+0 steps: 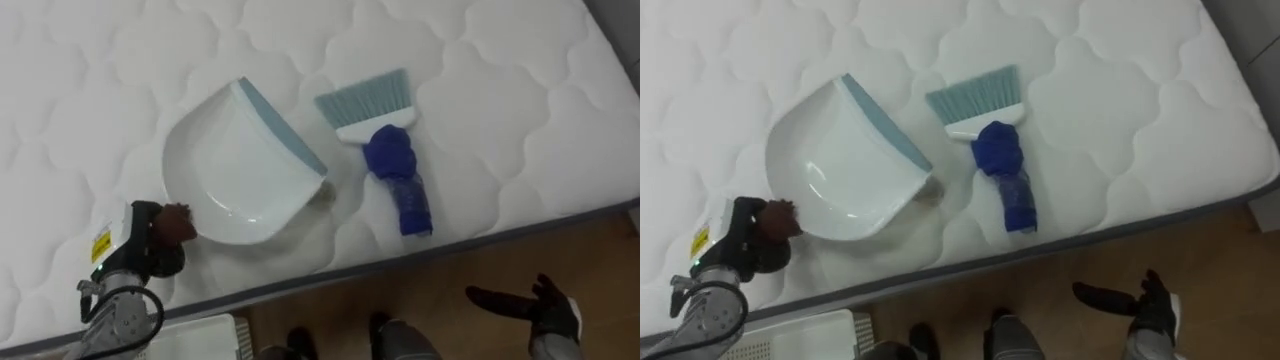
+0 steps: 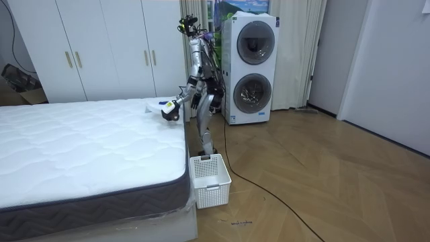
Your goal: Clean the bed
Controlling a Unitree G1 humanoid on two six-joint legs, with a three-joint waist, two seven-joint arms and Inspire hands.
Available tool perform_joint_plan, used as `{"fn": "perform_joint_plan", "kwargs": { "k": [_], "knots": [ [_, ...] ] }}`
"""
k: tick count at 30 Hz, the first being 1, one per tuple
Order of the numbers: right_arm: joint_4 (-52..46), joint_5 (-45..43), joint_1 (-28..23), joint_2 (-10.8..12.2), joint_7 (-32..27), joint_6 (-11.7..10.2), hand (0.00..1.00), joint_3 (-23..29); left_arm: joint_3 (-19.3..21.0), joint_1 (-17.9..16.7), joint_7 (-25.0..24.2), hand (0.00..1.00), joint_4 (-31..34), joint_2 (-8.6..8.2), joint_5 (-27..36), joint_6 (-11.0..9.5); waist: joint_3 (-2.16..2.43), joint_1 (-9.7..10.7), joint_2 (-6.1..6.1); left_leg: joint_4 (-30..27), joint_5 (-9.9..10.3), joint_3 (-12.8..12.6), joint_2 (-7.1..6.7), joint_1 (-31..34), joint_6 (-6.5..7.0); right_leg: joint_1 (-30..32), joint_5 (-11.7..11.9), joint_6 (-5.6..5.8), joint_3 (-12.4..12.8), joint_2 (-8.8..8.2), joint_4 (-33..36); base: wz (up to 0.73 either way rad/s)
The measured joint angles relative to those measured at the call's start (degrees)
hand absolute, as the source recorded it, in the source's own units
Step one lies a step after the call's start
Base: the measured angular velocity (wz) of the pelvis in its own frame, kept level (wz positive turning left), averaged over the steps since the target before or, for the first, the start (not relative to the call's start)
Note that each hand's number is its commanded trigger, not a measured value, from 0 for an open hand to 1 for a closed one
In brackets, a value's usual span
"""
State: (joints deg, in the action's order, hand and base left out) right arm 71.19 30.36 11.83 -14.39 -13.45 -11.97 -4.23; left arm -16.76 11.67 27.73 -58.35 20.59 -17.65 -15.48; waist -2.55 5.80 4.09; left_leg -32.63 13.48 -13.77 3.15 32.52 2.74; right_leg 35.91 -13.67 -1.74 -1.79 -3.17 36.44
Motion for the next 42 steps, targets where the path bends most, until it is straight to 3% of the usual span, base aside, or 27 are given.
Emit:
{"fn": "perform_joint_plan", "kwargs": {
  "k": [6, 10, 20, 24, 32, 39, 42],
  "knots": [
    [0.2, 1.0, 0.2, -1.5, -0.2, 0.0, 0.0, 0.0, -0.1, -1.0, -3.7, 1.0, 2.6, 2.0, -0.1, 0.0, 0.07, -1.1, 0.11, -0.1, 0.0, 0.1, 0.07, 0.3, -0.03, 0.1, 0.1, -0.18, -0.2, 0.19, -0.2, 0.0],
    [-0.2, 0.7, 0.3, -2.8, -2.2, -0.3, 0.0, 0.1, -0.3, -3.2, -3.7, 1.0, 4.5, 3.25, -0.1, 0.0, 0.91, -1.4, 1.08, 0.3, 0.0, 0.3, 0.13, 0.8, 0.02, -0.1, 0.8, 0.11, -0.4, 0.41, -1.5, 0.0],
    [-8.0, 0.5, 0.4, -4.1, -14.3, -1.2, 0.0, 3.8, -0.4, -7.3, -3.7, 1.0, 7.5, 6.26, -4.8, 0.4, 1.01, -1.5, 0.91, 1.3, -0.2, 0.3, -0.91, 0.2, 0.58, -0.3, 0.8, 0.81, -0.2, -0.2, -1.9, 0.02],
    [-12.1, 0.4, 0.4, -4.1, -19.6, -2.5, 0.0, 4.7, -0.2, -7.8, -3.7, 1.0, 8.3, 6.73, -5.9, 0.6, 1.09, -1.7, 0.68, 1.3, -0.2, 0.3, -0.92, 0.1, 0.6, -0.4, 0.8, 0.84, -0.2, -0.19, -2.0, 0.0],
    [-20.1, -8.2, 0.4, -4.1, -32.2, -4.7, 0.0, 5.9, -0.2, -9.3, -3.1, 1.0, 9.0, 6.98, -12.3, 1.9, 1.56, -1.6, -0.23, 2.1, -0.2, -0.1, -0.94, 0.3, 0.63, 0.4, 0.8, 0.87, 0.1, -0.48, -1.8, -0.02],
    [-27.0, -13.1, 0.4, -3.9, -38.1, -5.6, 0.0, 6.3, -0.2, -9.2, -3.2, 1.0, 8.9, 6.98, -16.9, 3.4, 1.57, -2.2, -0.24, 2.2, -0.3, -0.4, -0.98, 0.0, 0.74, 0.3, 0.7, 0.96, 0.3, -0.49, -1.8, 0.0],
    [-27.8, -18.1, 0.6, -4.0, -38.4, -7.0, 0.0, 3.7, -0.4, -9.0, -3.3, 1.0, 8.9, 6.92, -18.9, 3.9, 1.54, -2.6, -0.28, 2.0, -0.3, -0.3, -0.9, -0.1, 0.74, 0.2, 0.7, 0.95, 0.3, -0.37, -1.8, 0.0]
  ]
}}
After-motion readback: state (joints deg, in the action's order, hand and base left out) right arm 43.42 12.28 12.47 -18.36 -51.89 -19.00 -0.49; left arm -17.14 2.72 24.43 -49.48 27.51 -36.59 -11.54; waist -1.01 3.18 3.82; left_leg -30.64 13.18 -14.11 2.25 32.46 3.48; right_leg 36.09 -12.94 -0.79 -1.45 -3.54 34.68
